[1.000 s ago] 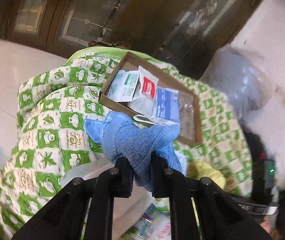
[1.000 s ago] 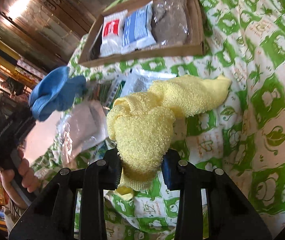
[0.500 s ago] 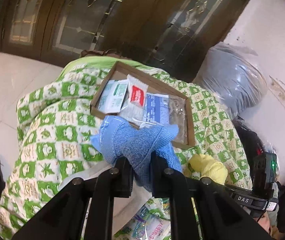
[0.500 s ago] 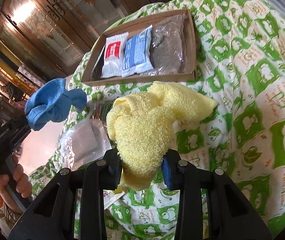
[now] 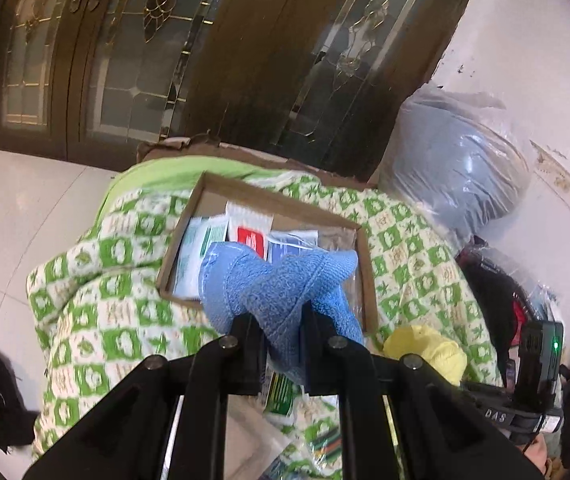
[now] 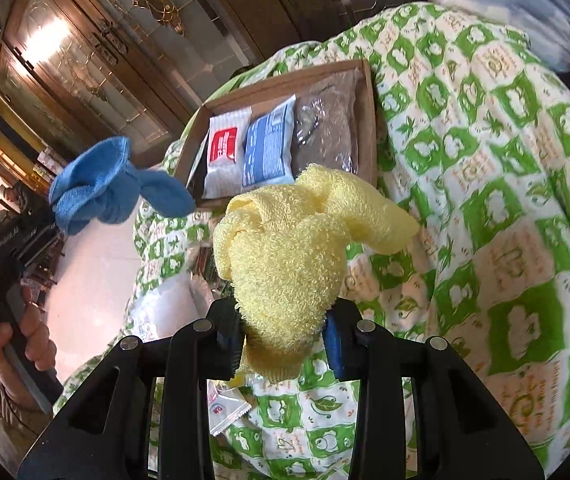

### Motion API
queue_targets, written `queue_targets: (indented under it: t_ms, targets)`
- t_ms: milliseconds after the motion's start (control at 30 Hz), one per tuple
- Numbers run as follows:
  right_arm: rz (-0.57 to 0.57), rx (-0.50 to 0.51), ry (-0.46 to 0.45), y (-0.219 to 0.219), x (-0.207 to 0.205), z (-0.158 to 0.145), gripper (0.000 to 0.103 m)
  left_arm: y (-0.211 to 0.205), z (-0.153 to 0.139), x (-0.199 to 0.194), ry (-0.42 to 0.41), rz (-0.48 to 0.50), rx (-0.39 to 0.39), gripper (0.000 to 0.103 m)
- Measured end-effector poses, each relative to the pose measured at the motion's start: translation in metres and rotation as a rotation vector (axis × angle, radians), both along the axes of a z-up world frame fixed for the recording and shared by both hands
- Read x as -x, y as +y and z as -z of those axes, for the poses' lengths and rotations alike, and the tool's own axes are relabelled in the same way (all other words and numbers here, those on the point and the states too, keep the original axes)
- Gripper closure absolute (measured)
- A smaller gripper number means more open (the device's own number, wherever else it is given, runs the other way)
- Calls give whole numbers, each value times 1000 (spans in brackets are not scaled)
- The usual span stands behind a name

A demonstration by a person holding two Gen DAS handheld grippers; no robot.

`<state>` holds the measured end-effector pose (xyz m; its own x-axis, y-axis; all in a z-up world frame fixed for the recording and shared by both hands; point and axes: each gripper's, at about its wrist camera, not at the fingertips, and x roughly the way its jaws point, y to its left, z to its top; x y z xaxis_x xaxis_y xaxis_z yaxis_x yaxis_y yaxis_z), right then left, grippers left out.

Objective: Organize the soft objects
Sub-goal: 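Carry the yellow towel in the right tool while the left tool carries the blue towel over the tray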

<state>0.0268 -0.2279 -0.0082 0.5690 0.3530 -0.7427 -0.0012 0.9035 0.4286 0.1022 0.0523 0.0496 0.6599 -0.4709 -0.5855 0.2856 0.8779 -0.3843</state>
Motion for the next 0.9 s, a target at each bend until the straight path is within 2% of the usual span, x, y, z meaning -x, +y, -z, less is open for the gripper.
queue_targets:
  t_ms: [267, 467, 667, 767, 900]
  targets:
    - [-17, 21, -8, 4, -11, -7, 71, -10, -35, -30, -58, 12, -29, 92]
    - [-28, 29, -2, 7, -21, -5, 71, -18, -46, -64, -70, 3, -37, 92]
    - [-27, 40, 9, 1, -41, -4, 71, -31, -34, -97, -60, -11, -78, 92]
    - [-15, 22, 30, -8, -61, -4, 71, -33, -21, -115, -60, -32, -111, 92]
    - [-7, 38, 48, -14, -86, -5, 71, -30, 1, -141, -28, -41, -116, 92]
